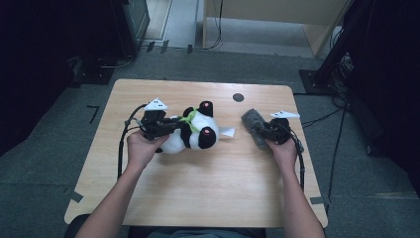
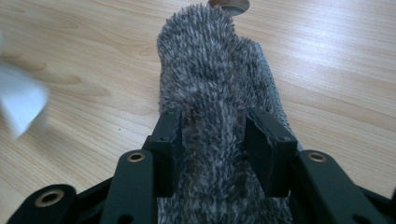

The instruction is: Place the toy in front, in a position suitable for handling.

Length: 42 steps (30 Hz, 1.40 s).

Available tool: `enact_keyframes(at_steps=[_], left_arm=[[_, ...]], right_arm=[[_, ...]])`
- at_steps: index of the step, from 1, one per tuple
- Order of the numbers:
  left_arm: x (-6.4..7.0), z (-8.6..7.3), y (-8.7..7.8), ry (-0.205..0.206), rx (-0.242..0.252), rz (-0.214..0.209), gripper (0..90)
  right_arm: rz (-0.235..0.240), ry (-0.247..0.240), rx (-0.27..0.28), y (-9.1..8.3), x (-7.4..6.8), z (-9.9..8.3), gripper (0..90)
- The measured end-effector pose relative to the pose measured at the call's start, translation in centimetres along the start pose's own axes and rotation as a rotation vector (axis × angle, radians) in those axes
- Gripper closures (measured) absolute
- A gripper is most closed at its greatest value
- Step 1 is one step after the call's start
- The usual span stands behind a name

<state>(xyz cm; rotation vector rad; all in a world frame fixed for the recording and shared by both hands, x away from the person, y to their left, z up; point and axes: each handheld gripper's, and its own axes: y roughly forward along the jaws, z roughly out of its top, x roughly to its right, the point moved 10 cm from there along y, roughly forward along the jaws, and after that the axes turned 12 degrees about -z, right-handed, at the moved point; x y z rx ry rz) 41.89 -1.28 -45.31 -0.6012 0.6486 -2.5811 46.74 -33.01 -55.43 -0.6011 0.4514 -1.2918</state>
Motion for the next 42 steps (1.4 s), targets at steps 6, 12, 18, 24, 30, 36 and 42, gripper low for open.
enact_keyframes(at_steps=[6, 12, 18, 24, 30, 36, 42], left_arm=[[1.9, -1.0, 0.9, -0.006, -0.019, -0.028, 79.7], [3.5, -1.4, 1.8, -0.017, -0.014, -0.069, 79.6], [4.2, -1.8, 2.8, -0.014, -0.016, -0.083, 79.2], [4.0, -2.0, 2.7, -0.019, -0.015, -0.090, 77.7], [4.0, -1.7, 2.3, -0.005, 0.006, -0.074, 66.9], [3.8, -1.9, 2.1, 0.015, -0.006, -0.042, 56.5], [3.7, -1.9, 1.9, 0.029, -0.007, -0.056, 44.1]], right_arm=[[0.004, -0.001, -0.016, 0.5, -0.1, -0.2, 62.7], [0.004, -0.015, -0.032, 0.9, -0.4, -0.3, 65.5], [-0.002, -0.029, -0.054, 1.4, -0.4, -0.8, 74.0], [0.005, -0.015, -0.061, 1.3, -0.4, -0.7, 77.3], [0.017, 0.001, -0.066, 0.8, -0.4, -0.3, 77.4], [0.033, 0.015, -0.069, 0.3, -0.7, 0.2, 77.6], [0.041, 0.029, -0.059, -0.7, -1.0, 1.0, 77.6]])
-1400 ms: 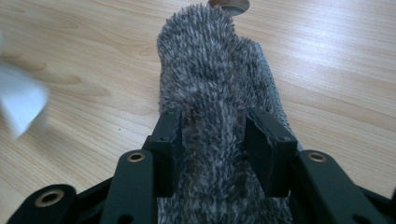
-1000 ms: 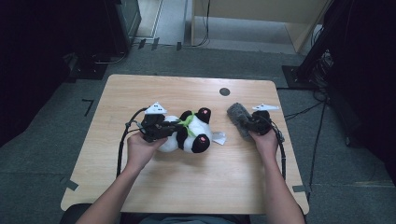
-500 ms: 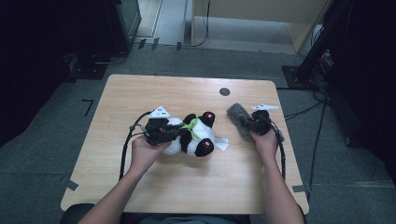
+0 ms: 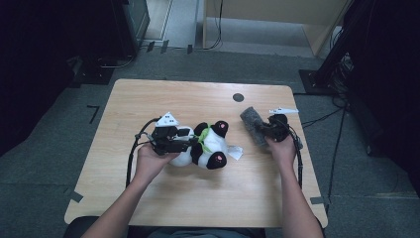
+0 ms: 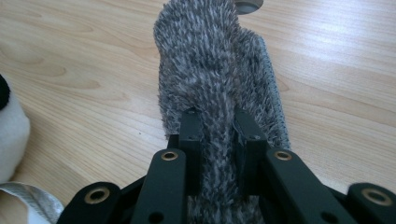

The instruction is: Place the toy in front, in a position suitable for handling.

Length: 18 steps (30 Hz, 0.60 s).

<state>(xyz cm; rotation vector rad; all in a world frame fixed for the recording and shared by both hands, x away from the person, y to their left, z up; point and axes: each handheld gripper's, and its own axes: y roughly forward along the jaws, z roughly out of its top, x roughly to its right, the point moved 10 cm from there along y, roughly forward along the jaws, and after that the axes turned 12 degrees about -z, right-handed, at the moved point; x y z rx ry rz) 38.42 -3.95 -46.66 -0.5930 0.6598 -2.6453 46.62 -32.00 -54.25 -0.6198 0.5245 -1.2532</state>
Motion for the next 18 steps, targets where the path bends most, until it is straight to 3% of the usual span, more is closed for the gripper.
enact_keyframes(at_steps=[6, 18], left_arm=[[-0.1, -0.1, -0.4, 0.005, 0.018, -0.011, 37.4], [0.0, -0.9, -1.4, 0.030, 0.020, 0.004, 32.8]], right_arm=[[0.015, -0.031, 0.008, -1.2, -1.0, 0.6, 77.4], [0.040, -0.078, 0.008, -3.0, -3.0, 1.5, 77.0]])
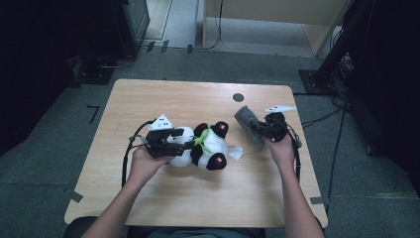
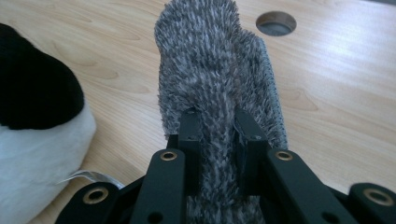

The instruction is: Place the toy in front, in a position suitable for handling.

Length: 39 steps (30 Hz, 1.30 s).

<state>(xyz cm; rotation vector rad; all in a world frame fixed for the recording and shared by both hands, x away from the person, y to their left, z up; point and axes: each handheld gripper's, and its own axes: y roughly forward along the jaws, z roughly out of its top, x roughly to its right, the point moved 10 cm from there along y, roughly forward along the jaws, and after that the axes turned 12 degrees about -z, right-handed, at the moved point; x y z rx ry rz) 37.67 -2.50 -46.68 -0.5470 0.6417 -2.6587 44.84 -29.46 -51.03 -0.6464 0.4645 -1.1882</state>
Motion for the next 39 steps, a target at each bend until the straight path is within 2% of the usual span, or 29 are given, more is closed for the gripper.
enact_keyframes(at_steps=[7, 9, 11, 15, 18, 23, 24, 28, 29, 31, 32, 35, 39], left_arm=[[-0.2, -1.2, -0.7, 0.006, 0.004, 0.020, 30.2], [-0.6, -1.9, -1.2, 0.015, 0.000, 0.052, 28.3], [-0.7, -2.1, -1.4, 0.014, -0.001, 0.061, 27.8], [-1.1, -3.1, -2.0, -0.018, -0.020, 0.084, 27.2], [-1.3, -3.8, -2.4, -0.032, -0.013, 0.101, 26.0], [-1.4, -4.9, -2.2, -0.072, -0.011, 0.096, 21.6], [-1.5, -5.0, -2.1, -0.071, -0.008, 0.100, 20.5], [-1.6, -5.0, -1.9, -0.076, 0.017, 0.095, 18.2], [-1.6, -5.1, -1.7, -0.070, 0.019, 0.099, 16.6], [-1.7, -5.3, -1.3, -0.060, 0.014, 0.110, 15.9], [-1.7, -5.3, -1.2, -0.060, 0.012, 0.121, 14.5], [-1.7, -5.3, -1.1, -0.061, 0.011, 0.125, 13.3], [-1.9, -5.2, -1.7, -0.100, 0.025, 0.095, 12.5]], right_arm=[[0.012, -0.022, 0.034, -1.8, -1.2, 1.8, 76.9], [0.027, -0.034, 0.047, -2.4, -1.9, 2.6, 76.8], [0.031, -0.035, 0.052, -2.6, -2.1, 2.9, 76.8], [0.062, -0.042, 0.056, -3.4, -3.2, 3.8, 76.8], [0.092, -0.053, 0.086, -4.0, -4.4, 4.6, 76.9], [0.110, -0.073, 0.099, -4.4, -5.4, 5.4, 76.9], [0.128, -0.082, 0.109, -4.7, -5.9, 5.8, 76.9], [0.141, -0.097, 0.123, -5.2, -6.8, 6.3, 76.9], [0.173, -0.088, 0.139, -5.5, -7.5, 6.6, 76.9], [0.182, -0.090, 0.131, -5.6, -7.7, 6.7, 76.9], [0.174, -0.113, 0.115, -5.6, -8.1, 7.0, 76.9], [0.178, -0.128, 0.100, -5.9, -8.7, 7.3, 76.8], [0.196, -0.179, 0.097, -6.7, -10.5, 7.9, 76.5]])
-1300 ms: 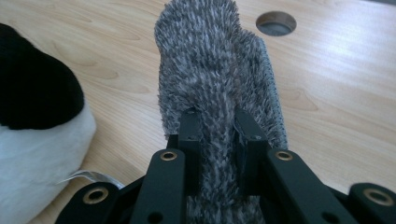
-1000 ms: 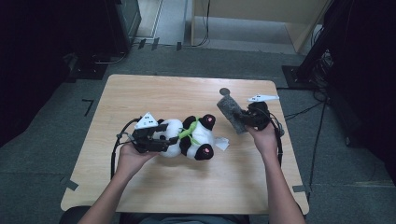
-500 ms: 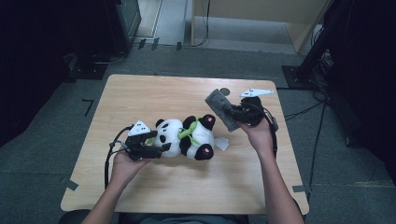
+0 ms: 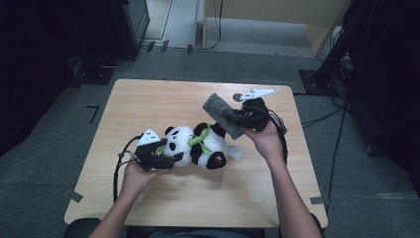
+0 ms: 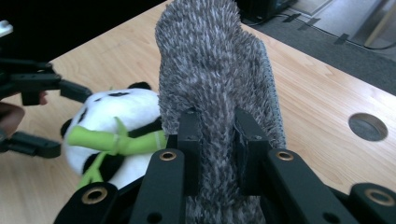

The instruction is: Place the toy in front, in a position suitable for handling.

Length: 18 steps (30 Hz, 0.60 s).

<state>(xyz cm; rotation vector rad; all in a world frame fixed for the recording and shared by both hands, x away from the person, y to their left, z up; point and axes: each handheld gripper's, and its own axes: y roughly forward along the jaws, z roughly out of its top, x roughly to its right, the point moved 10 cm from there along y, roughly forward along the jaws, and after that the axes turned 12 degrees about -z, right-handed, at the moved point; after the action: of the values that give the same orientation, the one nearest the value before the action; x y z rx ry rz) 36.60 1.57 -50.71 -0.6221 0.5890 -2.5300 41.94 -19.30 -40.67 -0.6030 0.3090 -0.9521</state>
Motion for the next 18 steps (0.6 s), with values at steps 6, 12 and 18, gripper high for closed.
enact_keyframes(at_steps=[6, 12, 18], left_arm=[[-1.0, -0.9, -0.3, -0.049, -0.017, 0.003, 12.5], [-1.7, -1.7, 1.0, -0.068, -0.005, -0.017, 10.8], [-1.6, -2.0, 1.1, -0.010, 0.024, -0.011, 16.5]], right_arm=[[0.026, -0.017, -0.008, 0.3, -1.5, 0.6, 76.6], [0.078, -0.041, -0.035, 1.8, -3.6, 0.9, 76.5], [0.134, -0.067, -0.044, 3.5, -5.9, 1.6, 76.5]])
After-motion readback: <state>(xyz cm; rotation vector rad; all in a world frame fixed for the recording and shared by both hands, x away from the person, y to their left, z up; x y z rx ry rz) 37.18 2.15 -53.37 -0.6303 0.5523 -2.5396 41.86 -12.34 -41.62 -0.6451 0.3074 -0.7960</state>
